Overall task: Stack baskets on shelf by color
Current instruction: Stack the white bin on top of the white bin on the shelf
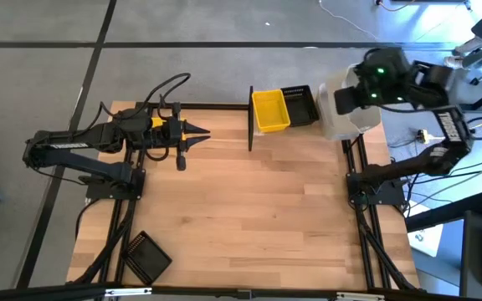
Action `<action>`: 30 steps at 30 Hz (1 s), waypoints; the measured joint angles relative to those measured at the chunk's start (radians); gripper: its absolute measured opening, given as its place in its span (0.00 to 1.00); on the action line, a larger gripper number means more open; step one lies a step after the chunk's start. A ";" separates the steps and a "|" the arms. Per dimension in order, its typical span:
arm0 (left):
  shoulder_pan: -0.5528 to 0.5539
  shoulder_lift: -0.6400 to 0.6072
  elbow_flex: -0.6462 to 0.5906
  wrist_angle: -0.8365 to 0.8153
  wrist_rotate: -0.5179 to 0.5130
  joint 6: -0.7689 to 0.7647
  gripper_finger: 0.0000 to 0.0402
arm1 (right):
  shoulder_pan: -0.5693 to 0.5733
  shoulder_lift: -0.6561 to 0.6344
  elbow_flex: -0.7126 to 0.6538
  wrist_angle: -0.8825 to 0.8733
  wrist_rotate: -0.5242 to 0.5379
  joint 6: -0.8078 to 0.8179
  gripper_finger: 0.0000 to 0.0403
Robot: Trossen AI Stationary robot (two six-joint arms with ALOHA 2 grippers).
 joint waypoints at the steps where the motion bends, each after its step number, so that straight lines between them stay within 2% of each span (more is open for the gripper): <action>1: 0.000 0.000 0.000 0.000 0.000 0.000 0.12 | 0.004 -0.014 0.000 0.001 0.000 0.016 0.00; 5: 0.000 0.000 0.000 0.000 0.000 0.000 0.12 | 0.033 -0.060 -0.012 0.005 0.021 0.031 0.00; 11: 0.001 0.000 0.000 0.000 -0.011 0.000 0.12 | 0.115 -0.129 -0.192 -0.003 0.052 0.112 0.00; 14: 0.001 0.000 0.000 0.000 -0.013 0.000 0.12 | 0.128 -0.130 -0.225 -0.003 0.057 0.123 0.00; 25: 0.001 0.000 0.000 0.001 -0.034 0.001 0.12 | 0.031 -0.014 -0.025 0.004 0.106 0.049 0.00; 30: 0.001 0.000 0.000 0.000 -0.034 0.001 0.12 | -0.036 0.043 -0.027 0.001 0.082 0.001 0.00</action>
